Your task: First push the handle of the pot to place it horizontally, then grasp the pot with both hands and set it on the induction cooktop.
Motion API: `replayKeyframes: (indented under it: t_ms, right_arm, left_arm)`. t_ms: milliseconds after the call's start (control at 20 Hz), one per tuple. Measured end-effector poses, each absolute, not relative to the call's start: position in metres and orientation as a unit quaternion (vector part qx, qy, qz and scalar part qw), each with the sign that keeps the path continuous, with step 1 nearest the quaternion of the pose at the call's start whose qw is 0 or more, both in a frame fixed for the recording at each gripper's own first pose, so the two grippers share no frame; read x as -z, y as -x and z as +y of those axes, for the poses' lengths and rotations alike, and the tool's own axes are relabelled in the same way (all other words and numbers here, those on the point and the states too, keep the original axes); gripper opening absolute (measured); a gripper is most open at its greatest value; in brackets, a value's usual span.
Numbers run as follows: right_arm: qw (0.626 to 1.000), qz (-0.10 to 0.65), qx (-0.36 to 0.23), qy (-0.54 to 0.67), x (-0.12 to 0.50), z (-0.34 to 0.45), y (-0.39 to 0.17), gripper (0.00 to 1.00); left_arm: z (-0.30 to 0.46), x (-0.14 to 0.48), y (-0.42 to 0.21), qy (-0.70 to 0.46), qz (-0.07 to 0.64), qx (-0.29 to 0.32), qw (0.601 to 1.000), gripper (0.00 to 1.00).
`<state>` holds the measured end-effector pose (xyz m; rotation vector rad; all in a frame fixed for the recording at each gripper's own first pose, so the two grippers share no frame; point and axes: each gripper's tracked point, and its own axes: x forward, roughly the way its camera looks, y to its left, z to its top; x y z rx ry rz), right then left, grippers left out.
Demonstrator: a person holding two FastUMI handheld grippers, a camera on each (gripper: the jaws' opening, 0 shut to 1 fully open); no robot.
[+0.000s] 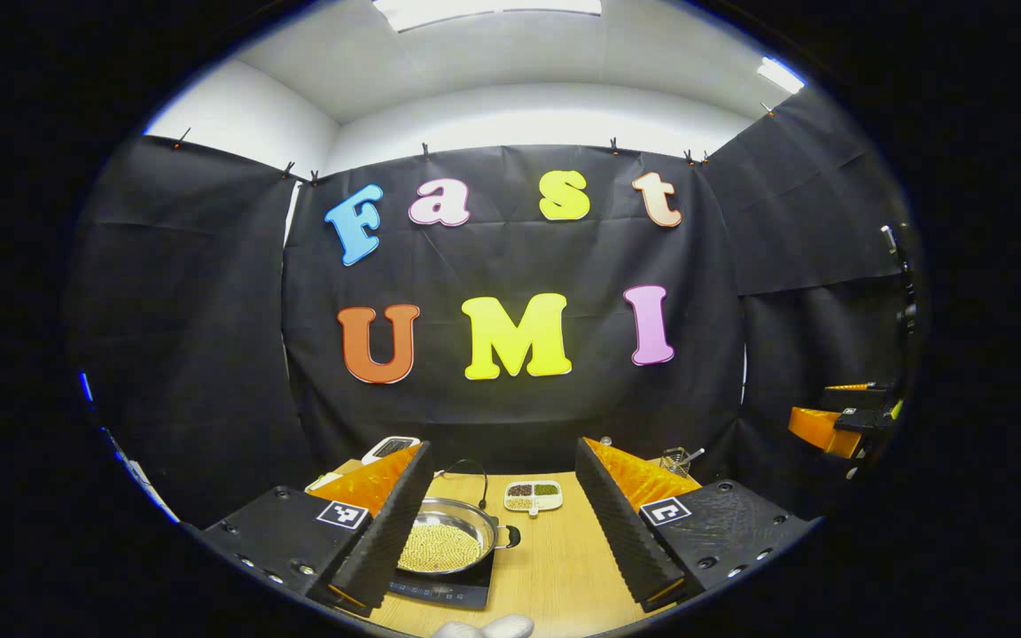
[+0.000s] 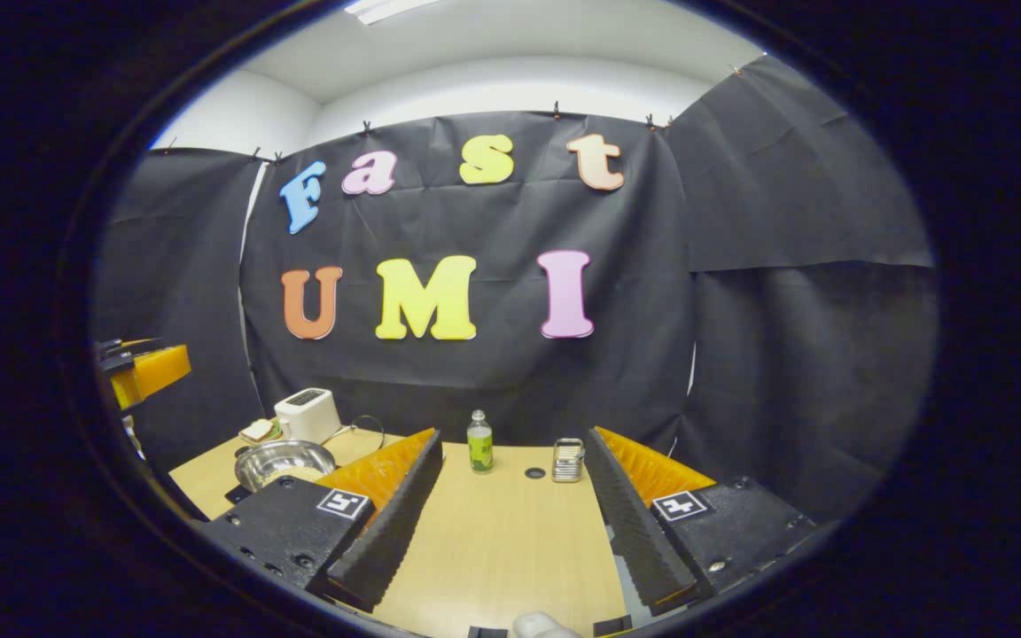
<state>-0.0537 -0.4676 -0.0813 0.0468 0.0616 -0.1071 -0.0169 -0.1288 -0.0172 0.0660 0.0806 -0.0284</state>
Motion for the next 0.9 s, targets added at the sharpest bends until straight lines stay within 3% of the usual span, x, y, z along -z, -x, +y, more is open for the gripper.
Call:
replayKeyframes:
  t_ms: [900]
  right_arm:
    - [0.998,0.018,0.046,-0.037,0.079,-0.496,0.071,1.0]
  left_arm:
    - [-0.149,0.02,0.019,-0.04,0.027,0.006,0.999,0.95]
